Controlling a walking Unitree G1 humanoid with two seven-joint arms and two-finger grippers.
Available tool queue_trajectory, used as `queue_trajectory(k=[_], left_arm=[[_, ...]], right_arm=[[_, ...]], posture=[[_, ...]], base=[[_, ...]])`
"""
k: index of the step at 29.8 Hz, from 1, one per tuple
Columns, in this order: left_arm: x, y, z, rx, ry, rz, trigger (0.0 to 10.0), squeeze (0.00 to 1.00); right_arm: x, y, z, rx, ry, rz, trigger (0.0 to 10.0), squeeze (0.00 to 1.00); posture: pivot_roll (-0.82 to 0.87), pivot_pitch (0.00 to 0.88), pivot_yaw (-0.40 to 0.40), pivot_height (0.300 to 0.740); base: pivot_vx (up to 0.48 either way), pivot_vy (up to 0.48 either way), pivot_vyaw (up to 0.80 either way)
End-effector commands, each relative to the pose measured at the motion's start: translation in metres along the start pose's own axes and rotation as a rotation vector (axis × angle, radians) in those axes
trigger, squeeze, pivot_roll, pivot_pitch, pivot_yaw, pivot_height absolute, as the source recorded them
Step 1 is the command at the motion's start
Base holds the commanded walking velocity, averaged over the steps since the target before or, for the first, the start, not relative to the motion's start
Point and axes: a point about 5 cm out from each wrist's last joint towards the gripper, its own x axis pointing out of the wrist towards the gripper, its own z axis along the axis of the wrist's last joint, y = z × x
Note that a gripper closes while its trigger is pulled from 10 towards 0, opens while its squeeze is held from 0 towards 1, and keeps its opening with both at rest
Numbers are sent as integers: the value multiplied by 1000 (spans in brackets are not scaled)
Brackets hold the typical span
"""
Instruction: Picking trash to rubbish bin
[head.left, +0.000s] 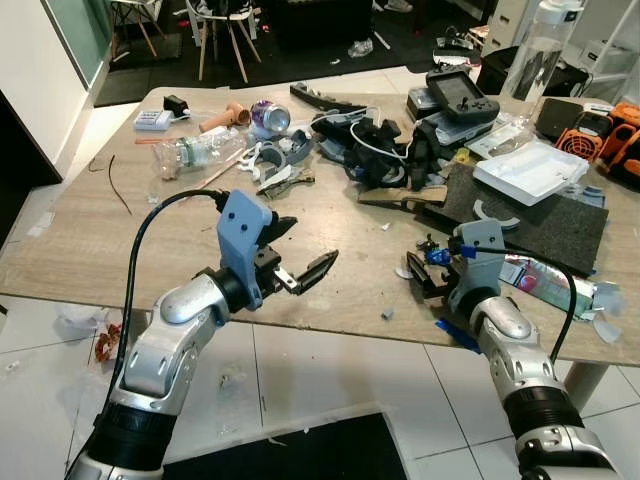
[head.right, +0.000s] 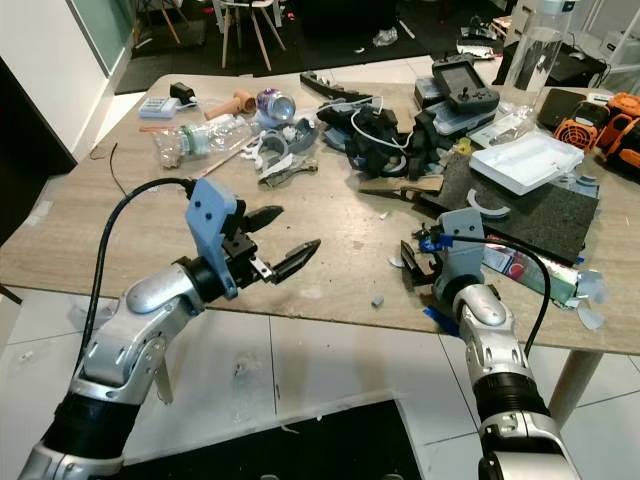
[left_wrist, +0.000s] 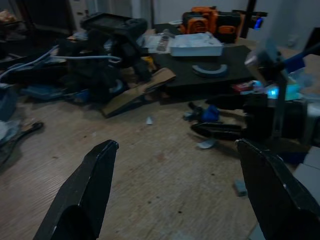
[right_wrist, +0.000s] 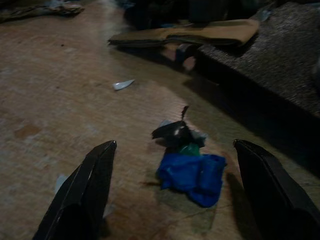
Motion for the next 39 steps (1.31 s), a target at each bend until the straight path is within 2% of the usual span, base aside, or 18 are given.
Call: queue_trajectory(k=[1,5,10,11,12,13,14,15,17,18,30,39], left_arm=[[-3,-3,-3,-3,20,-24,10000,0],[-3,-3,-2,-7,13,-24,10000,0],[-3,-5,1,-30,-4,-43,10000,0],[-4,-6,1,-33,-4,-55,10000,0],[-4,-7,2,-36,-5,-64,10000,0],[-5,-8,2,-39,-5,-70,10000,0],[-5,-8,2,-39,-5,-70,10000,0],[-5,-8,2,-42,-6,-76,10000,0],[-5,-8,2,-43,-6,-78,10000,0],[-4,-8,2,-44,-6,-78,10000,0],[-5,-8,3,-44,-6,-75,10000,0],[-5,-4,4,-36,-10,-44,10000,0]], right_arm=[[-1,4,-7,3,27,13,10000,0],[-1,4,-9,4,37,14,10000,0],[-1,6,-19,16,101,21,10000,0],[-1,5,-21,22,113,17,9412,0],[-1,5,-22,29,120,13,7686,0],[-1,5,-22,36,126,10,5255,0],[-1,5,-22,36,126,10,5255,0],[-1,4,-23,46,131,8,1098,0],[-1,4,-23,51,133,7,1098,0],[-1,4,-24,52,134,7,0,0],[-1,5,-23,54,133,16,0,0],[3,9,-12,51,94,31,0,0]], posture=[[8,147,91,740],[7,148,92,740],[8,148,91,740],[9,149,90,740],[9,149,90,740],[8,149,90,740],[8,149,90,740],[9,149,89,740],[8,149,89,740],[7,149,88,740],[7,149,87,740],[8,149,86,740]], base=[[0,0,0],[0,0,0],[0,0,0],[0,0,0],[0,0,0],[0,0,0],[0,0,0],[0,0,0],[0,0,0],[0,0,0],[0,0,0],[0,0,0]])
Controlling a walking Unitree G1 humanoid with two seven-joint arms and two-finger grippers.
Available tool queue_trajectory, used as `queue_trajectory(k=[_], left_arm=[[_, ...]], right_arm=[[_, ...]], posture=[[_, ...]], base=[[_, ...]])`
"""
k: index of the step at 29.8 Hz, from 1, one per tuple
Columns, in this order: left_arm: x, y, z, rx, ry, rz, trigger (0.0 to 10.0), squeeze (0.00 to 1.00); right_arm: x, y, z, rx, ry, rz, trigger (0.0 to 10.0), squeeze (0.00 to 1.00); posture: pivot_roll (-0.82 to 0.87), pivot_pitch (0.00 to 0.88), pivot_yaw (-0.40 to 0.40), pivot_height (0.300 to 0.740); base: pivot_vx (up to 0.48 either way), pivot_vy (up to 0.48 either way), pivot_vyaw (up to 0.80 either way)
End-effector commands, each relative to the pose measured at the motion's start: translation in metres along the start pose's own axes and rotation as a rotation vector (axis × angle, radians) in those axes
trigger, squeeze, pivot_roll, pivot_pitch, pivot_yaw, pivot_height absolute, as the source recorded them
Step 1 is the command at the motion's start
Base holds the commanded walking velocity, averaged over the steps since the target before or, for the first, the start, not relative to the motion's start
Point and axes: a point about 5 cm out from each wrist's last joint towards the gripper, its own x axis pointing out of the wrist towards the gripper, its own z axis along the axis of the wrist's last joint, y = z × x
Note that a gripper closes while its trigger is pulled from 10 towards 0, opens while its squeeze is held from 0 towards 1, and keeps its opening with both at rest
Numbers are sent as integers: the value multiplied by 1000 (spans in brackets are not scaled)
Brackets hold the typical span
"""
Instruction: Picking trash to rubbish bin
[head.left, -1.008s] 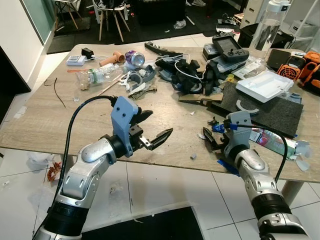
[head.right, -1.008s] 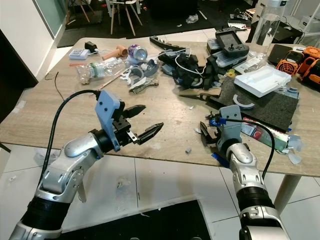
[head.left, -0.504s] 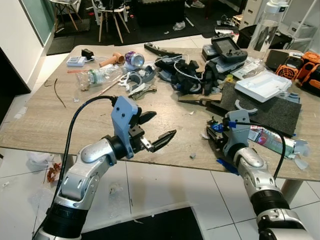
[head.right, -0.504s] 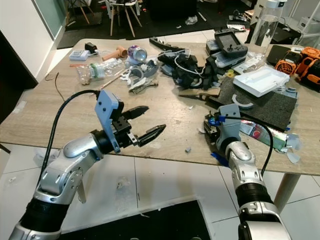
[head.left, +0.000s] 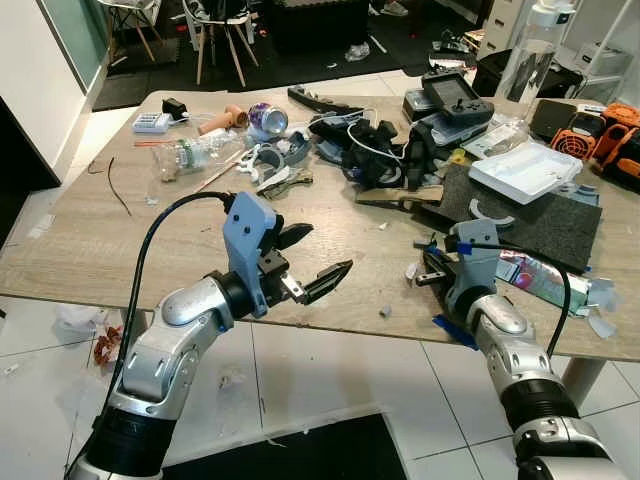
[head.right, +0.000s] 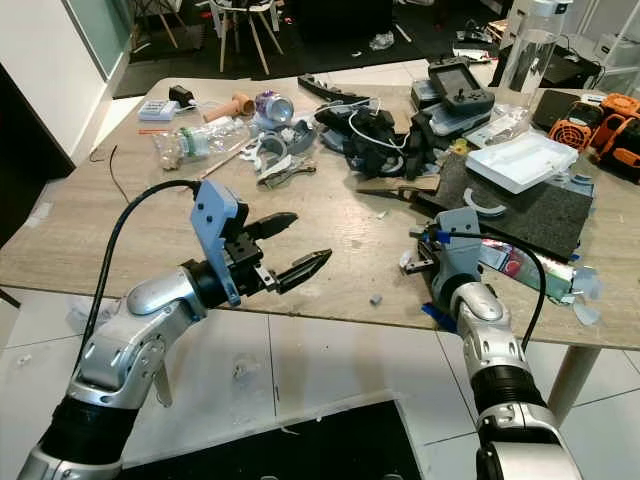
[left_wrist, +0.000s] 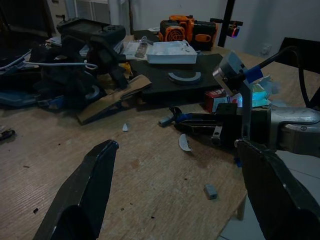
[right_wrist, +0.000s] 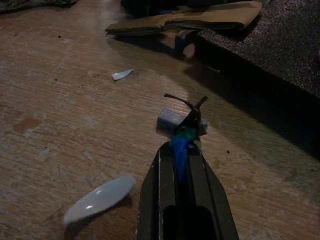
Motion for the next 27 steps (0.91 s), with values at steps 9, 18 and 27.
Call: queue_trajectory(k=[9,18,27], left_arm=[[-11,37,1,71,-14,372,10000,0],[-31,53,-9,129,38,643,10000,0],[-36,51,-16,126,52,678,10000,0]], right_arm=[[-2,37,50,-53,-248,25,10000,0],[-20,59,62,-139,-370,-8,10000,0],[-31,67,48,-102,-327,-49,10000,0]], posture=[[14,148,73,740],[26,155,65,740],[16,152,61,740]], base=[[0,0,0],[0,0,0],[0,0,-622]])
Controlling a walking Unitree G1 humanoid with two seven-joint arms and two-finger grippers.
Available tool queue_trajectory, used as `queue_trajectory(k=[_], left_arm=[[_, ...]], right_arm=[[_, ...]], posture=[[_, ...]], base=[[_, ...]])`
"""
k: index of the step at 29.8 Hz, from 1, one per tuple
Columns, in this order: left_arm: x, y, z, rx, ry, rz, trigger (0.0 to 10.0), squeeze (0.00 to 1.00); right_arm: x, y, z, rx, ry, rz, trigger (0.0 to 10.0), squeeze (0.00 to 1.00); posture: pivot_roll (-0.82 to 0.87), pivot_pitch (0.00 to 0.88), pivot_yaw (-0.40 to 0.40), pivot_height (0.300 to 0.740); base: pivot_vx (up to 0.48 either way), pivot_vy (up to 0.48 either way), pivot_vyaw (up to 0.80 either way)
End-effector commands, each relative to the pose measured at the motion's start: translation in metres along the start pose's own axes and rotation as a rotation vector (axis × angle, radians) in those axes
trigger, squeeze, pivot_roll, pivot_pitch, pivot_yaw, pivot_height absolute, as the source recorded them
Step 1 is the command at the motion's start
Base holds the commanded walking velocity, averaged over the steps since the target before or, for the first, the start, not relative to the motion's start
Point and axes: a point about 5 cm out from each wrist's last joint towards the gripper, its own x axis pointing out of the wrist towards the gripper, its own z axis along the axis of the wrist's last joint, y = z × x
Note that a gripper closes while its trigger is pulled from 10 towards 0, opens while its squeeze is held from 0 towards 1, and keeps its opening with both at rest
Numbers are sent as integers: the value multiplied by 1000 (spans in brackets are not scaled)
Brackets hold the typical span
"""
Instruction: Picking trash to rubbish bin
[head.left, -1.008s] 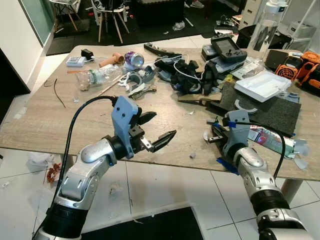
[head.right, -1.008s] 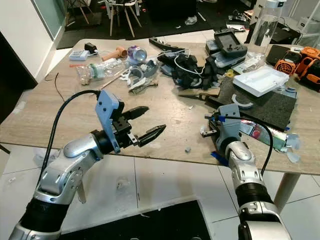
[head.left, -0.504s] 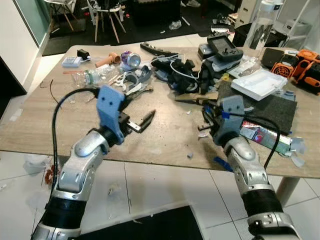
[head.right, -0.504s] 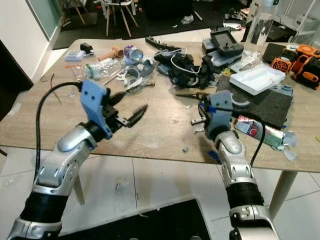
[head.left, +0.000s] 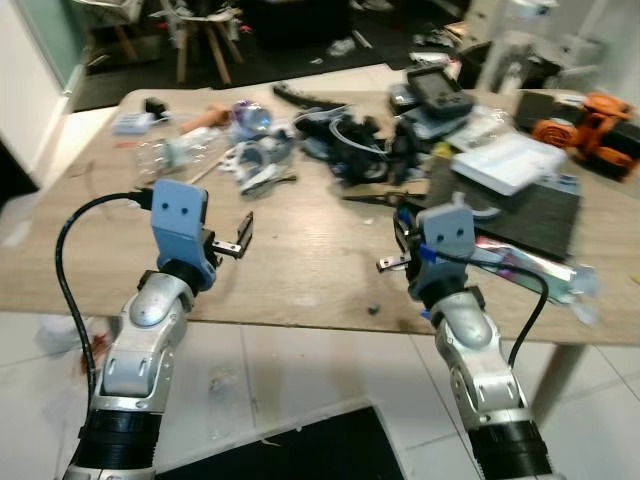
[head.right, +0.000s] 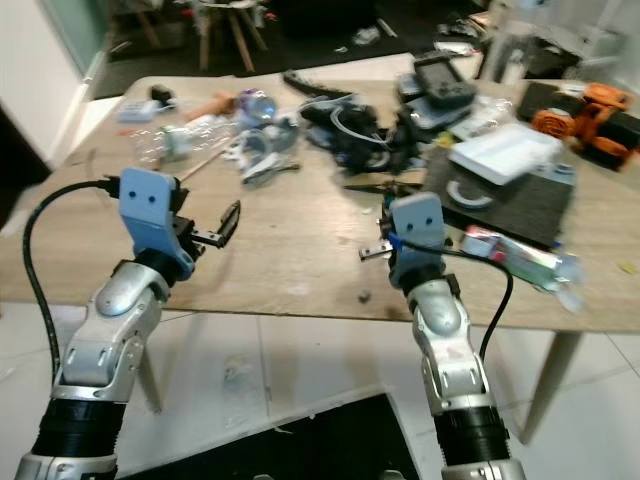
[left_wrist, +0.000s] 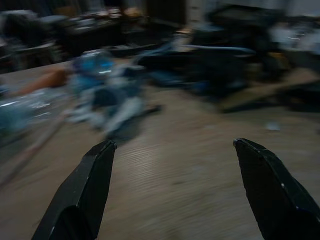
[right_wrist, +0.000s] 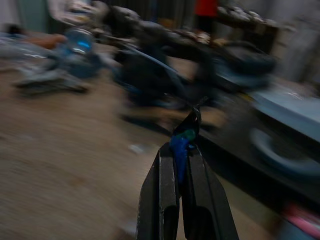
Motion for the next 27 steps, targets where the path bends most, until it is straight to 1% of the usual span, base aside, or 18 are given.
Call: queue_trajectory(k=[1,3,4,5,7,18,22,27], left_arm=[[-3,0,-6,9,12,21,10000,0],[-4,1,-6,5,10,31,10000,0],[-4,0,-6,16,8,31,10000,0],[-4,-3,-9,26,16,17,10000,0],[-4,-3,-9,23,18,13,10000,0],[-4,-1,-11,23,21,24,10000,0],[-4,0,-10,28,15,24,10000,0],[-3,-3,-8,29,-3,21,10000,0]], right_arm=[[-4,1,1,-1,-4,-15,10000,0],[-5,1,2,-3,-3,-18,10000,0],[-6,1,2,-2,-4,-22,10000,0],[-9,2,-2,9,13,-33,10000,0],[-10,2,-3,9,17,-34,10000,0],[-15,2,-8,15,46,-44,10000,0],[-15,5,-11,14,58,-37,10000,0],[-17,4,-14,43,73,-66,10000,0]], posture=[[13,150,62,740],[13,150,62,740],[19,150,58,740],[19,150,58,740],[13,148,61,740],[22,150,55,740],[17,148,56,740],[23,151,52,740]], base=[[0,0,-800],[0,0,-800],[0,0,-800],[0,0,-800],[0,0,-800],[0,0,-800],[0,0,-800],[0,0,-800]])
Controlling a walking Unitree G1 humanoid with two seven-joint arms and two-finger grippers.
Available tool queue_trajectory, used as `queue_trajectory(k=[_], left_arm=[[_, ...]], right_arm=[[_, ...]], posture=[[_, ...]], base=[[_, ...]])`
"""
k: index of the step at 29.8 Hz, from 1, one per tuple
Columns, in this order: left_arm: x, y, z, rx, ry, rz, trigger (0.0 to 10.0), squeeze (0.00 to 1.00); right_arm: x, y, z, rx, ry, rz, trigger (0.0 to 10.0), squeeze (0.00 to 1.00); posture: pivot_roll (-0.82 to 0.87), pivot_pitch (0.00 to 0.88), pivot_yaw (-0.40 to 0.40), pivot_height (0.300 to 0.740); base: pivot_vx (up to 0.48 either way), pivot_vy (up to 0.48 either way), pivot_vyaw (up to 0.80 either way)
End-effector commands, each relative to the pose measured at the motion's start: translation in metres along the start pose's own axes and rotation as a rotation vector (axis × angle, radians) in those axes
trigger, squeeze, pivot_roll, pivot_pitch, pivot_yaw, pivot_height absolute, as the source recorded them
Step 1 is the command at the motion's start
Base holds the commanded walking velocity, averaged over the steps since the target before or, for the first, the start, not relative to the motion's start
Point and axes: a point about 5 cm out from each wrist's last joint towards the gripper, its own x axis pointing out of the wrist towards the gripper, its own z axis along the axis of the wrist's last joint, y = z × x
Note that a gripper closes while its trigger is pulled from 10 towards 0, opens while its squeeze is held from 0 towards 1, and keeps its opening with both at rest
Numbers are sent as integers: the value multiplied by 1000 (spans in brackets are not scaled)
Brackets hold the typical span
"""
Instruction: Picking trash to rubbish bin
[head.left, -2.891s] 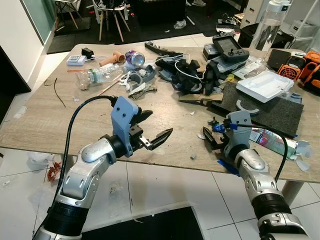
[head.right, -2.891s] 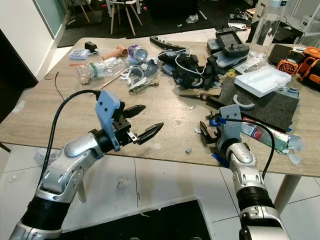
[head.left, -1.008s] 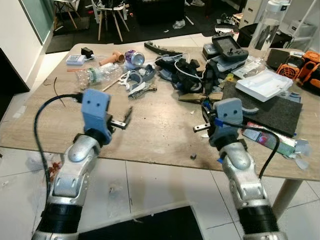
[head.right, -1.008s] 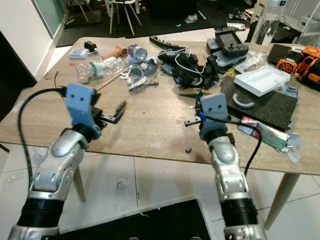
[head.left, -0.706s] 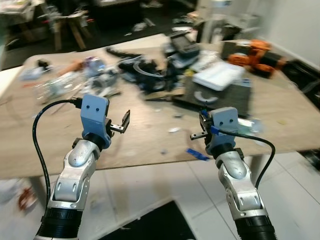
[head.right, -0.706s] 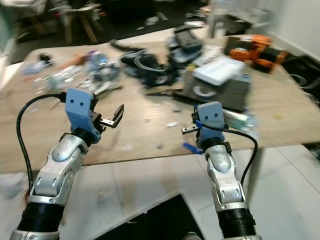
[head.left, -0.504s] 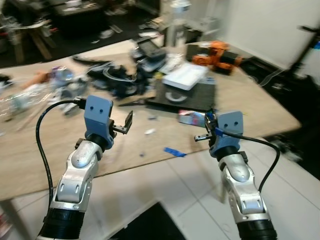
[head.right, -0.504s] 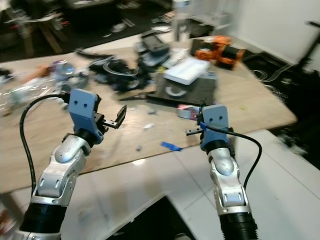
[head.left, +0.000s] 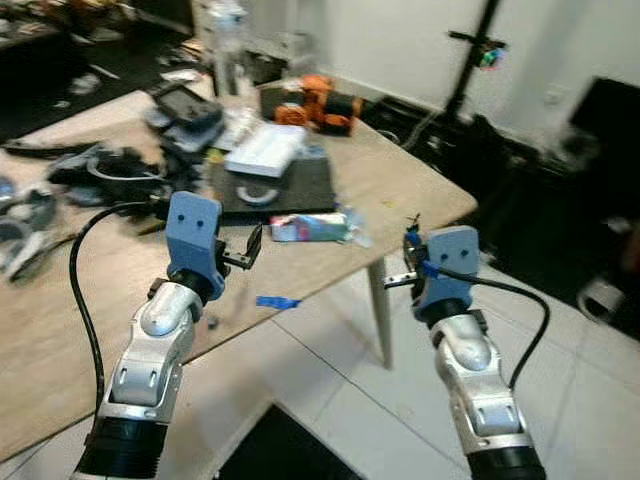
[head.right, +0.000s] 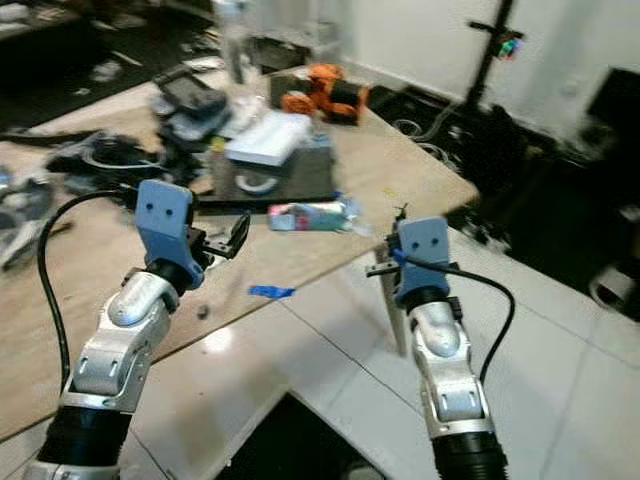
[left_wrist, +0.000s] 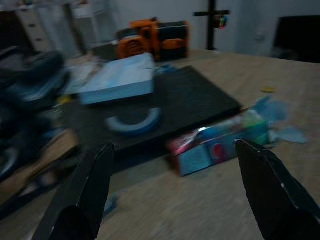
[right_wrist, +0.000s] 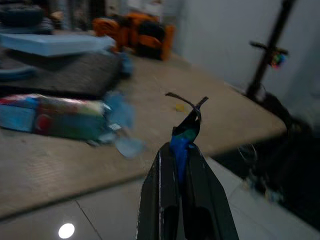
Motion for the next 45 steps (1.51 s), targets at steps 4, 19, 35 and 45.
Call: queue_trajectory(k=[4,19,35,45], left_arm=[[0,2,0,-22,-7,9,10000,0],[2,-2,1,-31,-16,-10,10000,0],[7,0,1,-7,-17,2,10000,0],[8,-3,0,-16,-11,5,10000,0]], right_arm=[[-1,-4,0,1,7,-19,10000,0],[-1,-2,-2,26,14,-25,10000,0],[0,-1,-5,38,26,-33,10000,0],[0,-2,-6,35,40,-39,10000,0]], posture=[[11,149,55,740],[7,134,51,740],[5,123,51,740],[-2,142,48,740]], base=[[0,0,-800],[0,0,-800],[0,0,-800],[0,0,-800]])
